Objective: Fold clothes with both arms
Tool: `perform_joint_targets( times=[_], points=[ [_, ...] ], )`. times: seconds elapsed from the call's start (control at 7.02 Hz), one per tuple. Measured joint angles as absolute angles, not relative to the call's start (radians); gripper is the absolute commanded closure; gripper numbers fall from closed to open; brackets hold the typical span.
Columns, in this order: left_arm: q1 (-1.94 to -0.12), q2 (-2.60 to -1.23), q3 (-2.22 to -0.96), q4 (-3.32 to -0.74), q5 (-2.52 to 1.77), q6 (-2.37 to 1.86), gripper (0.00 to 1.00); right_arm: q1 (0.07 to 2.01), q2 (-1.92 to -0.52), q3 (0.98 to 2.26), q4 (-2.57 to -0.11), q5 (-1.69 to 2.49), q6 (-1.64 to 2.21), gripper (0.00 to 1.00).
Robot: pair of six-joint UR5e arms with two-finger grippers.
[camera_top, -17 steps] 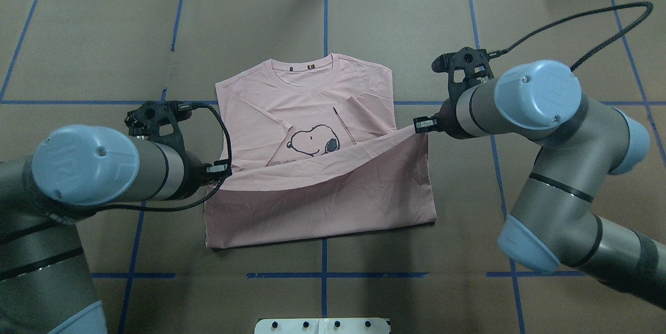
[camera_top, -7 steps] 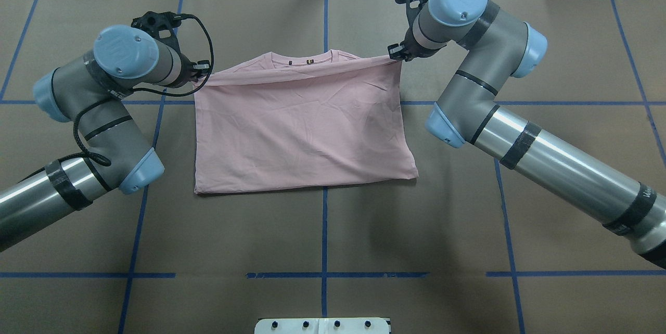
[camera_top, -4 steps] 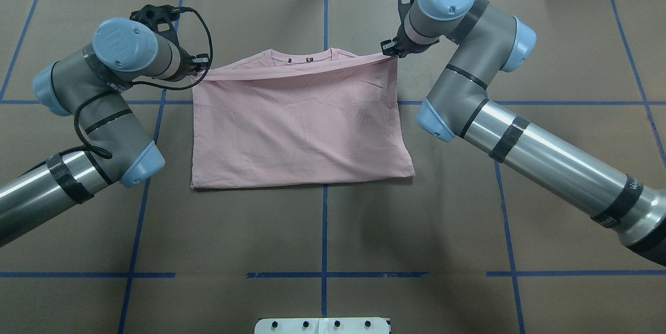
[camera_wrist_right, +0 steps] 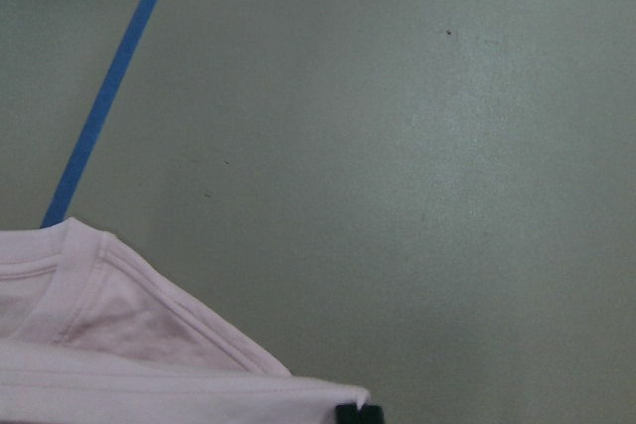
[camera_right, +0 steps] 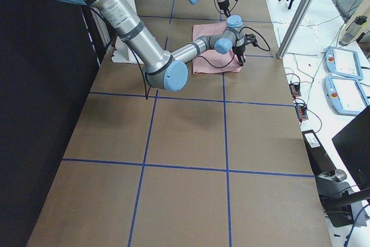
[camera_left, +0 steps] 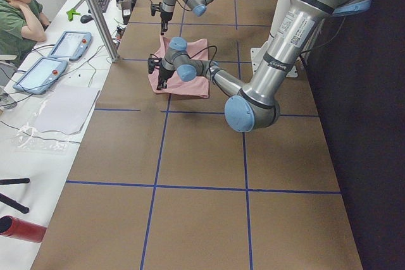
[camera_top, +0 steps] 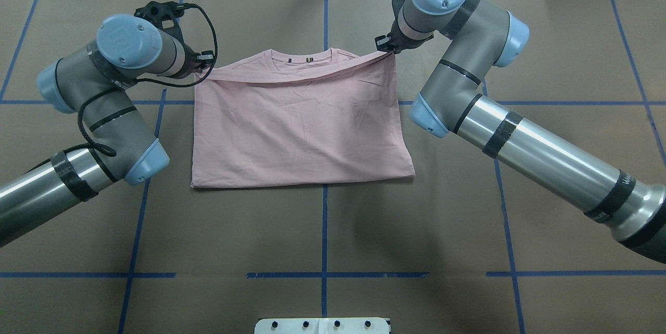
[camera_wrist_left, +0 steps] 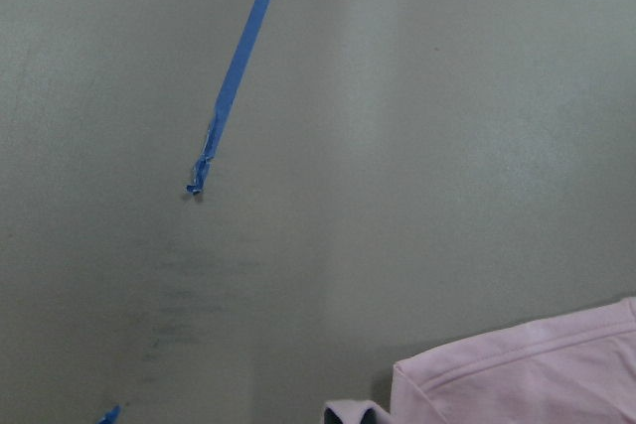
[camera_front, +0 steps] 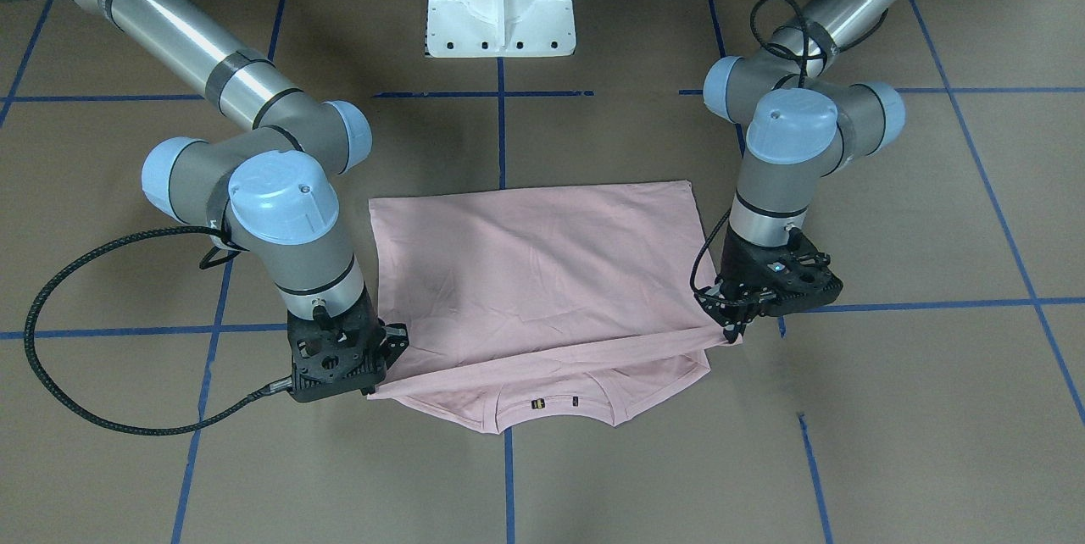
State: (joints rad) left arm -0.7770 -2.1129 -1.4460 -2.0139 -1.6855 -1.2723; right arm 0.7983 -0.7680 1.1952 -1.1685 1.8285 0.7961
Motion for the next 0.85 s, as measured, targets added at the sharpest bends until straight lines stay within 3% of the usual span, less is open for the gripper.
perform_joint_targets(
  times=[0.57,0.85],
  points=[
    [-0.779,-2.115,-1.449,-2.005,-1.687,-1.271,0.00,0.797,-0.828,1.233,-1.129,1.884,0.832,0.00],
    [-0.781,-2.108,-1.497,-1.996,-1.689,-1.274,0.00,0.776,-0.974,1.416,-1.144,1.998,1.014,0.00]
  ],
)
